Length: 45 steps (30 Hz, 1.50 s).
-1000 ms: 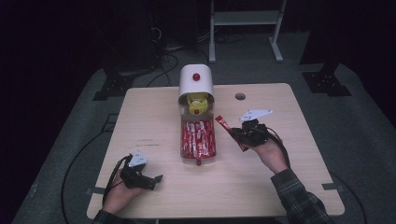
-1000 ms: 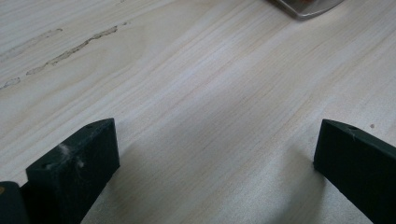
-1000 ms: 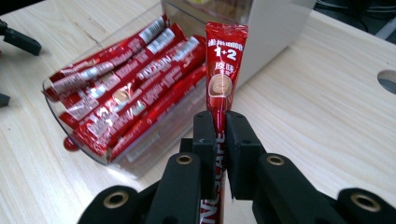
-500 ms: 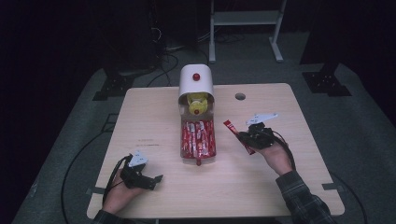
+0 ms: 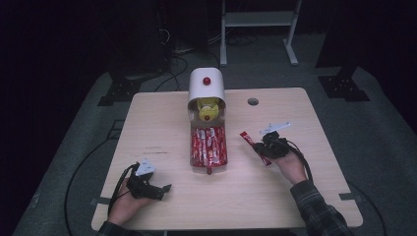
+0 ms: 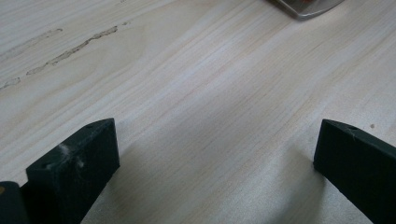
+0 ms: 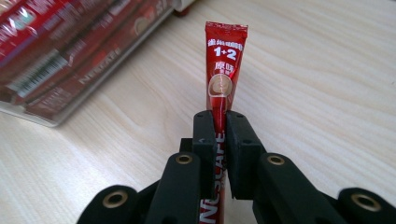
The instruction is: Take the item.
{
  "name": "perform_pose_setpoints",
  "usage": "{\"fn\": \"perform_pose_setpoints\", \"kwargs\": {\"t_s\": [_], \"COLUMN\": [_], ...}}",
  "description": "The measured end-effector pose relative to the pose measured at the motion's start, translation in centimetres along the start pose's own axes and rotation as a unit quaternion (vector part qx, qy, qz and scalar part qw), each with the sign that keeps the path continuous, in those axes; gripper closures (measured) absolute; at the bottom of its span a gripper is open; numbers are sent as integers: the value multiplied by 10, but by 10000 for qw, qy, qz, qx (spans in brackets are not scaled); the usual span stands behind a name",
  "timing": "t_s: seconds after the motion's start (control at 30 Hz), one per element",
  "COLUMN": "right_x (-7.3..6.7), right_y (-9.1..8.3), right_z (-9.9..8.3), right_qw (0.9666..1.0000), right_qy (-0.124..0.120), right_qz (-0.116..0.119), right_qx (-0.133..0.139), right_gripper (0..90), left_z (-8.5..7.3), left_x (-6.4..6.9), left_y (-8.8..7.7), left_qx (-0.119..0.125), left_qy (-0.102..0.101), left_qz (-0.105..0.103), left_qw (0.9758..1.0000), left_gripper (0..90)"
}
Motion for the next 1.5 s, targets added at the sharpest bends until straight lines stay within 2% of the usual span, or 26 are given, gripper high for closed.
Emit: {"fn": "perform_pose_setpoints", "kwargs": {"t_s": [0.07, 0.47, 0.5, 0.57, 0.6, 0.63, 0.67, 0.77, 0.8, 0.83, 0.87, 0.93, 0.97, 1.07, 1.1, 1.2, 1.33, 1.4, 1.5], "right_x": [2, 5, 4, 4, 4, 4, 4, 4, 4, 3, 4, 3, 3, 4, 4, 5, 6, 6, 7], "right_y": [5, 17, 18, 18, 17, 17, 16, 13, 13, 11, 8, 4, 4, -1, -5, -10, -17, -24, -27], "right_z": [-4, -15, -15, -15, -15, -15, -14, -14, -14, -13, -11, -11, -11, -11, -11, -13, -15, -18, -21], "right_qw": [9999, 9994, 9994, 9994, 9994, 9994, 9995, 9995, 9995, 9995, 9995, 9994, 9994, 9993, 9993, 9991, 9990, 9991, 9990], "right_qy": [-21, 15, 15, 18, 29, 29, 66, 115, 115, 156, 194, 272, 272, 348, 368, 419, 452, 390, 391], "right_qz": [-56, -119, -116, -119, -124, -124, -102, -105, -105, -89, -99, -81, -81, -21, -34, -48, -45, -65, -89], "right_qx": [-112, -334, -322, -325, -312, -312, -304, -280, -280, -258, -210, -191, -191, -112, -71, -6, 5, 152, 194], "right_gripper": [822, 808, 753, 734, 680, 680, 618, 530, 530, 504, 426, 371, 371, 287, 230, 158, 119, 115, 114], "left_z": [0, 0, 0, 0, 0, 0, 0, 0, 0, 0, 0, 0, 0, 0, 0, 0, 0, 0, 0], "left_x": [0, 0, 0, 0, 0, 0, 0, 0, 0, 0, 0, 0, 0, 0, 0, 0, 0, 0, 0], "left_y": [0, 0, 0, 0, 0, 0, 0, 0, 0, 0, 0, 0, 0, 0, 0, 0, 0, 0, 0], "left_qx": [7, 0, -2, 0, -1, -1, -2, -1, -1, 0, -2, -2, -2, -2, -1, -1, 0, -2, 0], "left_qy": [-1, -3, 0, -1, 0, 0, 0, -1, -1, -5, -4, -1, -1, -3, -1, -3, -3, -4, 0], "left_qz": [2, 2, 0, 0, 2, 2, 2, 1, 1, 0, 0, 0, 0, -1, 0, 0, 2, 2, 0], "left_qw": [10000, 10000, 10000, 10000, 10000, 10000, 10000, 10000, 10000, 10000, 10000, 10000, 10000, 10000, 10000, 10000, 10000, 10000, 10000], "left_gripper": [0, 0, 0, 0, 0, 0, 0, 0, 0, 0, 0, 0, 0, 0, 0, 0, 0, 0, 0]}}
Point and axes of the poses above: each handheld gripper's, and its own axes: y roughly forward along the jaws, z roughly out of its top, x roughly to its right, the point moved 6 cm from there along y, roughly forward along the jaws, and after that the axes turned 3 degrees about x, right-handed, at the moved point
